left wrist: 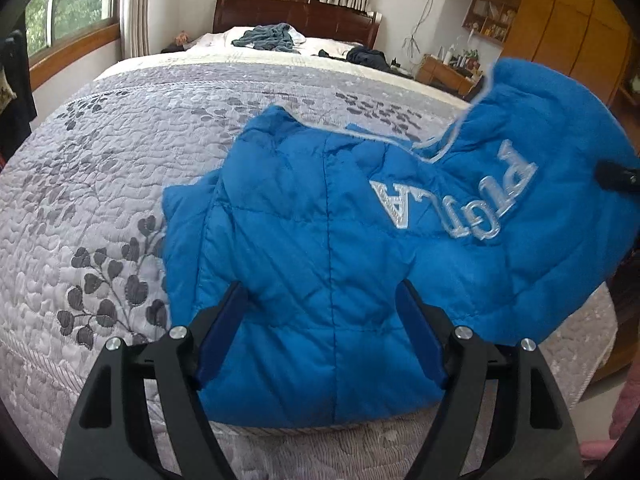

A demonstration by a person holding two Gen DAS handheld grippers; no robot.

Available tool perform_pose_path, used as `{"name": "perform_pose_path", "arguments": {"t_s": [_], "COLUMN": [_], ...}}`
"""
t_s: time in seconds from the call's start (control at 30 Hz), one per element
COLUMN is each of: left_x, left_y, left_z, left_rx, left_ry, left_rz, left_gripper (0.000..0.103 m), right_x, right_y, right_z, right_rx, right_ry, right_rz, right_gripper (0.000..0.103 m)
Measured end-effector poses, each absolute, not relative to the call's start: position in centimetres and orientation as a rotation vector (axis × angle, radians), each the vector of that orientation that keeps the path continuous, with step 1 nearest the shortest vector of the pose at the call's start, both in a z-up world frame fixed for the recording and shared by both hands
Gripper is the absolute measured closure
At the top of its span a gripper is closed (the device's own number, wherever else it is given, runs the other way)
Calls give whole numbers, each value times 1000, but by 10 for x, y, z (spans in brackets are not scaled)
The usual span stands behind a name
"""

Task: Fold large clothes

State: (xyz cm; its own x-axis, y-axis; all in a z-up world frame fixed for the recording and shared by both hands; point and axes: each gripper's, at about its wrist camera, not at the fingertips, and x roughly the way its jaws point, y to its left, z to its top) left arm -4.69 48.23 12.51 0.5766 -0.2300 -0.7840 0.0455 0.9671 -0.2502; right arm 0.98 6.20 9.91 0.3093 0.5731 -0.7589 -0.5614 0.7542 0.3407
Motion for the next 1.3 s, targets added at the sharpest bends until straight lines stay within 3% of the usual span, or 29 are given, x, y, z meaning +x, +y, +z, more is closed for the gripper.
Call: {"name": "perform_pose_path", "arguments": {"t_s": [0.37, 0.8, 0.97, 1.1, 1.3], "left_x": [-55, -33, -11, 2, 8], "left_y": [530, 548, 545, 549, 554], "left_z": [157, 151, 141, 133, 131], "left_rx": [-323, -443, -499, -537, -586], "left_ry": [848, 888, 923, 936, 918], "left_rz": [-113, -160, -209, -223, -266], "left_gripper": [27, 27, 27, 27, 27], "right_x": [5, 13, 5, -5, 6], "right_y": [196, 236, 229, 209, 150], "right_z": [64, 13, 25, 56, 101], "right_rx": [-298, -333, -297, -251, -99], "right_ry": [1127, 1208, 1192, 1138, 1048], "right_rz": [872, 933, 982, 1011, 965], "right_gripper": [75, 68, 45, 39, 38]}}
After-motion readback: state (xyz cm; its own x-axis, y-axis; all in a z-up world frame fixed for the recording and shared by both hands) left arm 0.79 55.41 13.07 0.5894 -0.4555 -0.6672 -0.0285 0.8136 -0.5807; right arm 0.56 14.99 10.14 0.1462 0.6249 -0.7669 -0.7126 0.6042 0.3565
